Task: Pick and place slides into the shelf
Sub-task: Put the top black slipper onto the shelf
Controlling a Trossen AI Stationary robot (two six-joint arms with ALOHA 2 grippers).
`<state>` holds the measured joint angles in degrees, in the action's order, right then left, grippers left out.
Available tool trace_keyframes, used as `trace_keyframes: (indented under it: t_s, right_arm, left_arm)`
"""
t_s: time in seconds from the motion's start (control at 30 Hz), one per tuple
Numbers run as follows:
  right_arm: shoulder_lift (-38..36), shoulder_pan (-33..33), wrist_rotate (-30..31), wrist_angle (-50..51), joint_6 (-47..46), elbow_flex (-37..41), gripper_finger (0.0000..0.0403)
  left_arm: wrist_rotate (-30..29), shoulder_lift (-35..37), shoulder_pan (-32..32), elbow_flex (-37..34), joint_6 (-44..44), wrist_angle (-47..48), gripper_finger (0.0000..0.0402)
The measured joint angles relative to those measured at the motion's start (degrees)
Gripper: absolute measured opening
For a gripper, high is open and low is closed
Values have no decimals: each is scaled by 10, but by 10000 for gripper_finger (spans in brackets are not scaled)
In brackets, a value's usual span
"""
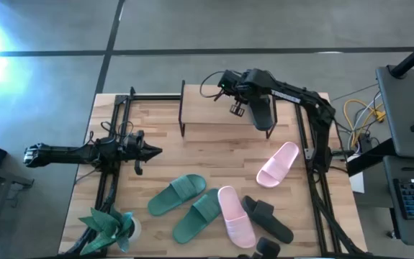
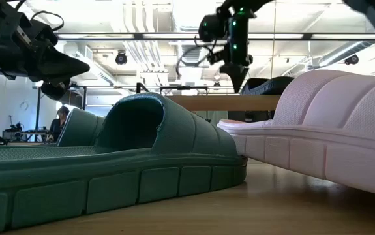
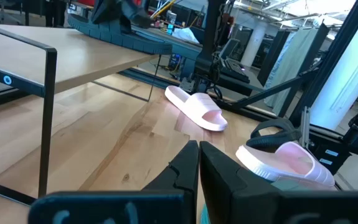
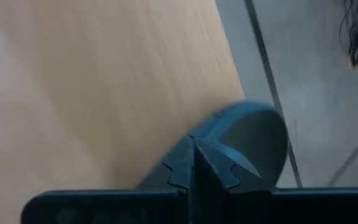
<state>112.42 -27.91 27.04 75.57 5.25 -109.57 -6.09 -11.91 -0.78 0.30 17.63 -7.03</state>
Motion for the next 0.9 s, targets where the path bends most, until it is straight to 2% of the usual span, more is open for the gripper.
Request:
trace_keyframes:
  t_s: [0.23, 0.53, 0.63, 0.77, 0.9]
  right_arm:
    - [28, -23, 2, 52, 19, -40, 9]
    - [-16, -24, 12, 73, 15, -38, 9]
    - [-35, -22, -29, 66, 11, -37, 9]
    - [-53, -9, -164, 40, 15, -37, 9]
    - [-43, 14, -184, 44, 14, -25, 9]
  left_arm:
    - [0, 0, 0, 0, 0, 0, 0]
    - [0, 0, 0, 0, 0, 0, 0]
    - [0, 0, 0, 0, 0, 0, 0]
    - [0, 0, 0, 0, 0, 0, 0]
    - [0, 0, 0, 0, 0, 0, 0]
